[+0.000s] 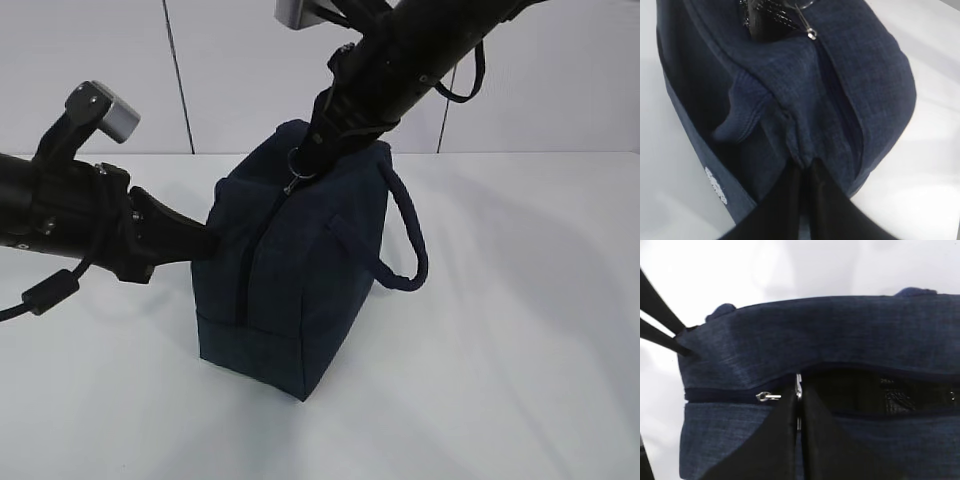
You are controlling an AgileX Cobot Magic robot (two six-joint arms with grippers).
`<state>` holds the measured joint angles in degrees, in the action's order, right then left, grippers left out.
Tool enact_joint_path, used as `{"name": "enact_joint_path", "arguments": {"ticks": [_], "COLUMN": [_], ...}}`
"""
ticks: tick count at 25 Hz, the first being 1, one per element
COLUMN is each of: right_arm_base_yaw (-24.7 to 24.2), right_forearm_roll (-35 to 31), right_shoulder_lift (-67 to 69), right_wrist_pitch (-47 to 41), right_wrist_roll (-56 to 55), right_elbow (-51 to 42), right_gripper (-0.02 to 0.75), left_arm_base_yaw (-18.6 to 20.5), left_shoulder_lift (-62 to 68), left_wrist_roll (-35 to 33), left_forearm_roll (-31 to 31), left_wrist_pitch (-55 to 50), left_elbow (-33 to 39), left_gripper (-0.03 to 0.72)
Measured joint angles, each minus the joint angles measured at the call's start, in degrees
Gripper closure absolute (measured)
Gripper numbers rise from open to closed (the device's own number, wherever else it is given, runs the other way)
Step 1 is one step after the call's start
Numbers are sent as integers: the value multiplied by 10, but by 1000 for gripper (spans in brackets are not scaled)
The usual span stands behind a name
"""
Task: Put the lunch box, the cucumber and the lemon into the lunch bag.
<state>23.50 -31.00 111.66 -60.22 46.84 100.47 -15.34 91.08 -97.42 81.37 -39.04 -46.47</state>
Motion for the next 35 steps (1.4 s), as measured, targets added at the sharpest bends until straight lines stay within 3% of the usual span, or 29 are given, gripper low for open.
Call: {"name": "enact_joint_path", "arguments": {"ticks": [29, 35], "right_arm_base_yaw": [-22, -28], "right_forearm_roll": [7, -12], "right_shoulder_lift": [52, 53], "right_wrist_pitch": [12, -36], "right_wrist_roll": [-1, -1], "right_elbow": [63, 95], "right_gripper": [730, 730], "left_arm_base_yaw": [0, 0], "left_shoulder_lift": [0, -2], "left_wrist_roll": [14, 14], "left_forearm_roll": [-18, -20], "left_wrist_pitch": [4, 14], "left_elbow": [0, 0], "left_gripper": [693, 693]}}
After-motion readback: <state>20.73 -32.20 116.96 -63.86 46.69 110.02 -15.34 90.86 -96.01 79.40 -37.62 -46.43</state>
